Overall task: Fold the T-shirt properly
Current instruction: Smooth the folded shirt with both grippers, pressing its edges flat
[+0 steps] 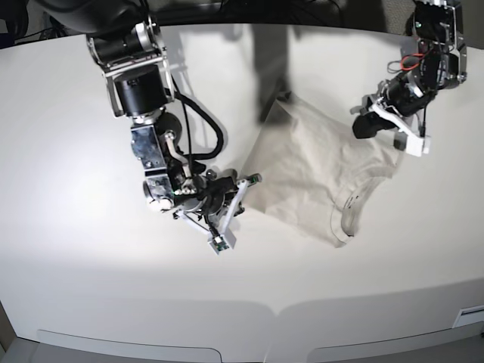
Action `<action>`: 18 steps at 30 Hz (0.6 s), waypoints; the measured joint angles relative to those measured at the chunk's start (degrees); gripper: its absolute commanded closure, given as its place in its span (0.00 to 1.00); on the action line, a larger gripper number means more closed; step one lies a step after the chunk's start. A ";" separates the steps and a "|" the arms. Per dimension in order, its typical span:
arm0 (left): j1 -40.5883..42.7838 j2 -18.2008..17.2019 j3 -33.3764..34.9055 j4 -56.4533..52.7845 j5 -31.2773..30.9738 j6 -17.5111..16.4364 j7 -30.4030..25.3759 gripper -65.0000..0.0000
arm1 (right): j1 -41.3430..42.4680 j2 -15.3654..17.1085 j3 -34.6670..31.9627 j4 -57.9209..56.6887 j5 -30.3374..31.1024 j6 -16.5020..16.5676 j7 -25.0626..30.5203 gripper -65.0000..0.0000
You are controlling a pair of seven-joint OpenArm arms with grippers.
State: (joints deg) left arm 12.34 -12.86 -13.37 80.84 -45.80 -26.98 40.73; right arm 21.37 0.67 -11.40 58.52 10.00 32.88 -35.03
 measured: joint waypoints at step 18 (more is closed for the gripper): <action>-1.25 -7.98 -0.09 0.00 5.92 5.22 -4.81 1.00 | -6.82 -0.66 -2.03 8.59 12.48 6.62 -14.47 1.00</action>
State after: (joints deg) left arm 11.09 -20.84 -13.45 80.84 -39.88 -21.76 35.92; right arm 14.55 0.01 -13.43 67.11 22.48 39.51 -49.50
